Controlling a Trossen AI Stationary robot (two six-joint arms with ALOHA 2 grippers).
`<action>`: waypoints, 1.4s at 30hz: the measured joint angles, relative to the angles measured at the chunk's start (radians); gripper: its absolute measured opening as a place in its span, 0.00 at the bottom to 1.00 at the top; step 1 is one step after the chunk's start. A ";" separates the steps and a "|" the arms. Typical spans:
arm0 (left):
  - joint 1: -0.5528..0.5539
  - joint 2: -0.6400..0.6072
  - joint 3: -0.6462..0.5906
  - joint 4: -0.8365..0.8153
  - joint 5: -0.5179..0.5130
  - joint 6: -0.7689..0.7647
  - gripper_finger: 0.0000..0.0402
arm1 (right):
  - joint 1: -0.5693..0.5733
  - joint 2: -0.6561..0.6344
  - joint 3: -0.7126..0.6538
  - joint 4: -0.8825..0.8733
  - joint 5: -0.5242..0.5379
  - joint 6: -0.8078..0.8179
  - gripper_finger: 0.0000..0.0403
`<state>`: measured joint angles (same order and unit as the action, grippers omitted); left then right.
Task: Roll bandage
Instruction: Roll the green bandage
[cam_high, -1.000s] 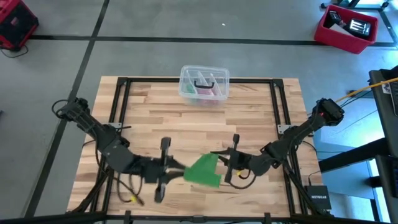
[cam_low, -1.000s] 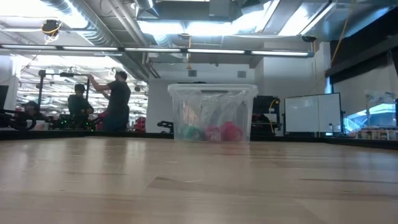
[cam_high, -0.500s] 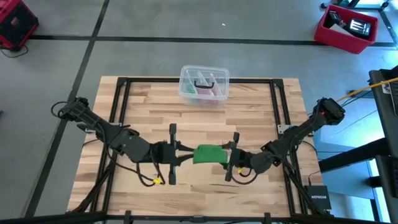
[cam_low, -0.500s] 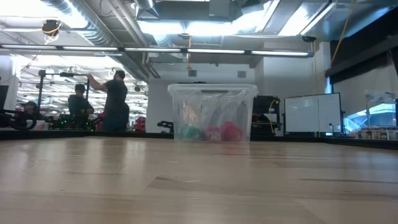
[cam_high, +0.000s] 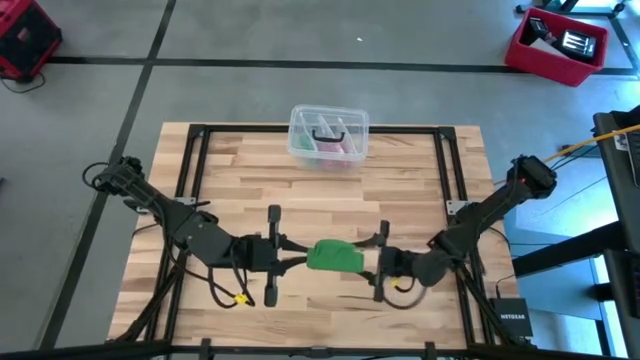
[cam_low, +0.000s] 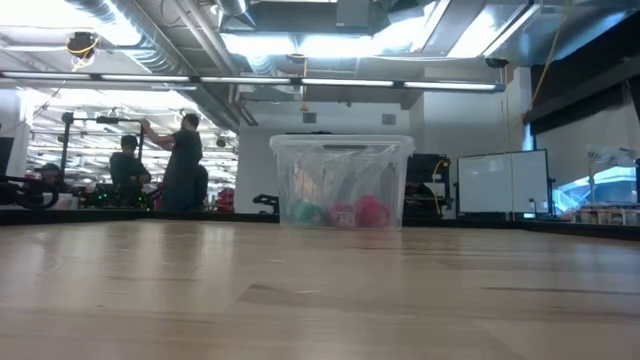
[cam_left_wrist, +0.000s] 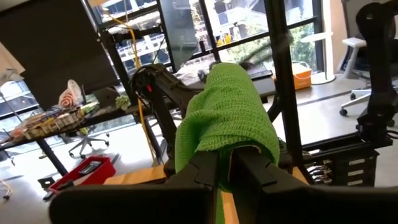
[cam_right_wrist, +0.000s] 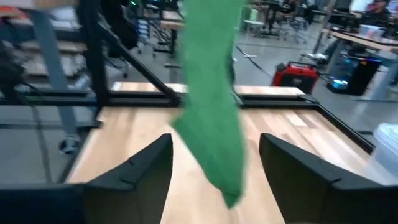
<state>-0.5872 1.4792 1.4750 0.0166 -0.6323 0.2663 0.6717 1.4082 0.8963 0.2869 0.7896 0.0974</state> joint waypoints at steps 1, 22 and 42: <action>0.002 0.000 0.000 0.000 0.000 -0.001 0.04 | -0.009 0.010 0.000 0.000 0.000 0.000 0.59; -0.030 -0.002 0.000 0.106 0.000 0.013 0.04 | 0.007 0.049 0.000 0.019 0.014 -0.121 0.03; -0.014 -0.006 0.000 0.135 -0.007 0.036 0.04 | 0.086 0.030 0.000 0.019 0.225 -0.071 0.16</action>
<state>-0.6010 1.4734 1.4750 0.1517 -0.6397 0.3022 0.7574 1.4378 0.8963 0.3063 1.0150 0.0262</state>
